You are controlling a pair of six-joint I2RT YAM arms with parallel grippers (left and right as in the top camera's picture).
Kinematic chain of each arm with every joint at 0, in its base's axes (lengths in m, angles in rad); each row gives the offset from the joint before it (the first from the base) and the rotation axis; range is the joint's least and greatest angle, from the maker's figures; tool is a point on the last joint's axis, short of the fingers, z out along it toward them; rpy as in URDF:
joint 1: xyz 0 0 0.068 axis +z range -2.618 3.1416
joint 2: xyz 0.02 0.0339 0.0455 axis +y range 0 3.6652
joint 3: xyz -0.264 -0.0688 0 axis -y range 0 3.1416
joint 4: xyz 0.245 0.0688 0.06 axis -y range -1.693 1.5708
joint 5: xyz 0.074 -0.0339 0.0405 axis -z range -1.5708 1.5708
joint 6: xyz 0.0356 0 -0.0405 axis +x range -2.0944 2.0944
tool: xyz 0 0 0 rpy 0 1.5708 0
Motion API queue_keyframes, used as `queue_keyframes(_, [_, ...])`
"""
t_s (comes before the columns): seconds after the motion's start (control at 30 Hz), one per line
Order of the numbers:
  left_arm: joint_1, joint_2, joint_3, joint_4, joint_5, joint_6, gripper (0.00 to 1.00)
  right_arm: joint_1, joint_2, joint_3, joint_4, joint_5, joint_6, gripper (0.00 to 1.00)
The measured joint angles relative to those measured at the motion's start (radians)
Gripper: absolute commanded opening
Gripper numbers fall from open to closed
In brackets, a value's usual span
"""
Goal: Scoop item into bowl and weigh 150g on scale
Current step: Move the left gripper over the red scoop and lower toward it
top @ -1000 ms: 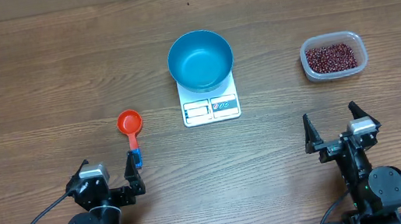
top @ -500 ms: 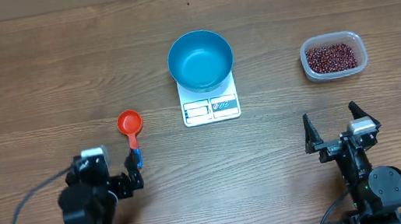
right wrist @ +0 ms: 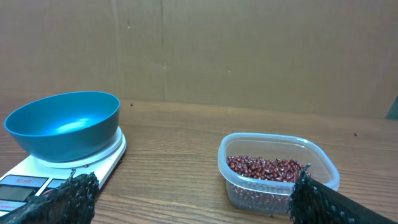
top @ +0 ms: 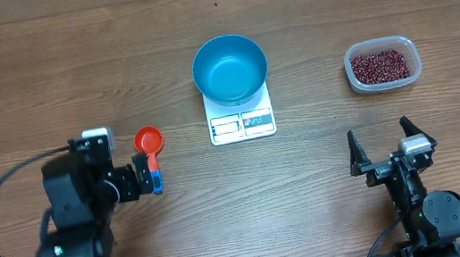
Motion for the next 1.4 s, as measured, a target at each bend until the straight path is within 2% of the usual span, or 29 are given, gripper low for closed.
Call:
queue_keyframes(0.3, [0.0, 0.261, 0.249, -0.172, 0.0, 0.006, 1.0, 0.0, 0.0, 0.0, 0.001, 0.0, 0.0, 1.0])
queue_keyframes(0.53, [0.0, 0.456, 0.37, -0.26, -0.001, 0.029, 1.0, 0.0, 0.0, 0.0, 0.001, 0.0, 0.0, 1.0])
queue_keyframes(1.03, [0.0, 0.687, 0.512, -0.369, -0.019, 0.061, 1.0, 0.0, 0.0, 0.0, 0.001, 0.0, -0.001, 1.0])
queue_keyframes(1.4, [0.0, 0.803, 0.519, -0.386, -0.031, 0.08, 1.0, 0.0, 0.0, 0.0, 0.001, 0.0, 0.0, 1.0])
